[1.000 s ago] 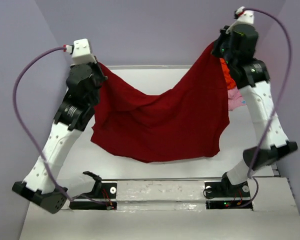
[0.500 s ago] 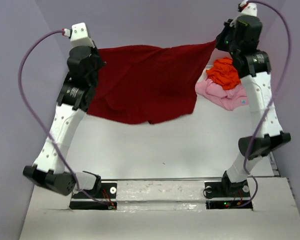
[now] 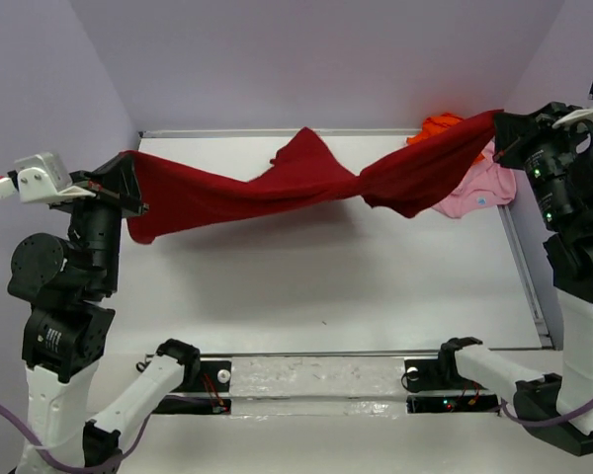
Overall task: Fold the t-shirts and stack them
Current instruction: Flatten out the crumpled T-shirt at the center of the board.
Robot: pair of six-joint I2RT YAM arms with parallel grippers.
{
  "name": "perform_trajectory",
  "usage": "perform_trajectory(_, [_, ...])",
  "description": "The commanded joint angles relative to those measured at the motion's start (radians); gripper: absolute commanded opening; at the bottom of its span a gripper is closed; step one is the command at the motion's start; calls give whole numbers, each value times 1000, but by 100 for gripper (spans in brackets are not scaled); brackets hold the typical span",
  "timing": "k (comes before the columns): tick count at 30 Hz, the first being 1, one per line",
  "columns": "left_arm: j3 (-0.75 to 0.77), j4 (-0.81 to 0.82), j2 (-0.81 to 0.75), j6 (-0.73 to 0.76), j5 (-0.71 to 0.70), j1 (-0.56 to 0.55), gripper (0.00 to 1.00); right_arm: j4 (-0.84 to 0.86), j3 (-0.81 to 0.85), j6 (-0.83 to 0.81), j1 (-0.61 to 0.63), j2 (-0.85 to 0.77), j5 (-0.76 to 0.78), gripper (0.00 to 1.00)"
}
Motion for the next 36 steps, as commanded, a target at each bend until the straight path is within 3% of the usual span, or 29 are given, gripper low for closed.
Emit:
perform_trajectory(1, [103,-68,73,-38,91,4,0,-60,187,-17,-2,39,-6,0])
perform_trajectory(4, [213,-90,134,-41,108,2,0,-114,411,-11,-2,146,-21,0])
perform_trajectory(5, [214,-93,154,-40,106,-1,0,-120,412,-5,-2,173,-14,0])
perform_trajectory(9, [423,-112,306,-23,57,-62,0,-131,654,8,-2,307,-32,0])
perform_trajectory(13, [635,-123,442,49,-112,-182,0,-111,770,-5,-2,431,-12,0])
perform_trajectory(16, [701,-100,591,100,-205,-197,0,-79,812,-12,-2,560,6,0])
perform_trajectory(21, [642,-76,761,-29,11,39,0,-50,789,-8,-2,831,29,0])
perform_trajectory(25, [504,94,895,-40,28,123,0,51,683,3,-2,988,43,0])
perform_trajectory(28, [447,185,1004,-54,42,183,0,93,697,-5,-11,1136,57,0])
perform_trajectory(36, [500,266,1289,-72,97,271,0,167,772,-51,-31,1370,51,0])
